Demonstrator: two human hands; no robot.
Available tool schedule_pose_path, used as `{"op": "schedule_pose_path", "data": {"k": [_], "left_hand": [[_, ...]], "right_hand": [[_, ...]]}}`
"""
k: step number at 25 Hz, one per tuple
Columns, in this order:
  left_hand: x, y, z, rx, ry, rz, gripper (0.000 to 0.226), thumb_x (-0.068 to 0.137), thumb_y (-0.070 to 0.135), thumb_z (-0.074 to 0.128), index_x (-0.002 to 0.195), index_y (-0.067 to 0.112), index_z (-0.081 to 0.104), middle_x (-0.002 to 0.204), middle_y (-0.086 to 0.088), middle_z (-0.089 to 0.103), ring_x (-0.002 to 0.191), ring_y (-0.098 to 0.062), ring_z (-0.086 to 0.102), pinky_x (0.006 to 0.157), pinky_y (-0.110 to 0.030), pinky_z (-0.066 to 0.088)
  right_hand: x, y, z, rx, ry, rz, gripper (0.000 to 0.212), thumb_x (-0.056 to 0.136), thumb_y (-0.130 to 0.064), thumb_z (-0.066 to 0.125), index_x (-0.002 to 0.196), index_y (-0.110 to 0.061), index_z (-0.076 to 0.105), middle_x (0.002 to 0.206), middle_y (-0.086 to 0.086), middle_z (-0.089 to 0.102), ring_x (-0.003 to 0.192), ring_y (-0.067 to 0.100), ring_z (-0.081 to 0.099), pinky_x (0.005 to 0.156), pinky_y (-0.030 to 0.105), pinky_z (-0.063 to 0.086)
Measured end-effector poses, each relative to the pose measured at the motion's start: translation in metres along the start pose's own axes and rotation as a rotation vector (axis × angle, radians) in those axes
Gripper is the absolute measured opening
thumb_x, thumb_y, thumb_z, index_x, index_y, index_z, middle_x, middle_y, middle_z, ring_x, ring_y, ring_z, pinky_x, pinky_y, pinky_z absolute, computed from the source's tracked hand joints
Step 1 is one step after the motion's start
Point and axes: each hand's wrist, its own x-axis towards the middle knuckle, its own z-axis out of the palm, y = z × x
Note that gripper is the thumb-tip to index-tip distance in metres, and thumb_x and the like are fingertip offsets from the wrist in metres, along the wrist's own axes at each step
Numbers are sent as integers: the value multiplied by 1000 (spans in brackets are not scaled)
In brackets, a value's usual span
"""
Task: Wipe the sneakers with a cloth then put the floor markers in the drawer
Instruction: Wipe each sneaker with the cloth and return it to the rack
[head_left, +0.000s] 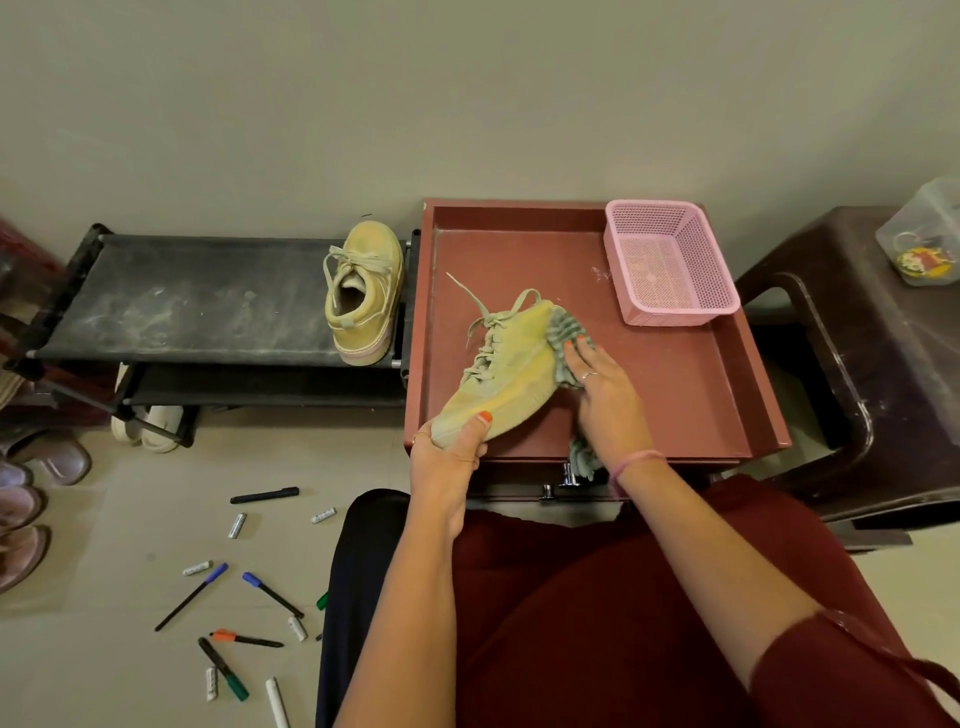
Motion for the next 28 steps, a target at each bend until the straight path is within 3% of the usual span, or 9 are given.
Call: {"op": "schedule_pose_path", "data": {"k": [4,9,12,14,16,17,22,25,28], "left_hand": [[-2,5,4,-108,16,-82,28,91,18,64,116,6,62,86,-3,66,53,-2,49,45,-11,41],[-4,5,4,-85,-19,-91,23,89,20,65,108,8,69,96,-8,74,84,-16,69,75,-28,55],[-5,6,6,-80,18,-105,19,90,19,64,106,8,65,82,-2,69,60,-6,58,56,-16,49],[-5,7,7,-96,40,-119,21,90,15,65,109,7,62,84,-1,67,53,-2,51,47,-12,44],[-6,8,7,-117,47,-133,23,90,14,65,111,7,60,90,-4,67,53,-2,50,45,-10,43],[-7,10,8,-133,46,-143,21,90,14,64,110,7,61,91,-4,66,53,-2,50,44,-10,42],[-3,12,9,-200,76,-172,7,93,15,61,97,10,61,89,-5,64,57,-4,46,40,-9,39],[0,8,8,-110,67,-129,8,92,19,62,95,11,63,76,-1,63,52,-4,48,42,-11,41],[3,3,6,-64,28,-67,19,89,18,65,104,7,67,86,-9,69,68,-13,60,64,-24,49]], "right_hand": [[-29,-53,7,157,-40,1,64,87,14,39,146,-10,29,156,8,20,145,25,15,116,23,5],[-84,-68,21,110,-6,-268,57,79,11,44,135,0,46,143,19,42,132,41,39,108,46,29],[-61,-56,13,-89,37,-323,55,81,5,41,135,-1,47,141,18,46,129,38,44,106,48,37],[-31,-42,5,-167,17,-248,64,81,13,47,143,-2,35,148,18,35,137,36,32,115,42,22],[0,-24,-5,-188,-26,-118,67,89,11,39,149,-9,18,157,10,18,145,28,14,115,28,1],[12,-18,-8,-166,-58,-56,67,90,10,37,150,-12,16,158,6,16,146,25,10,115,26,0],[11,-39,2,6,-47,34,66,88,13,37,147,-17,28,156,4,20,145,22,14,116,26,8],[-30,-64,3,99,-51,-138,61,90,11,39,144,-17,34,156,5,22,145,22,14,117,28,7],[-55,-63,4,101,-36,-253,55,80,14,46,130,-6,54,142,16,45,132,37,40,109,44,31]]}}
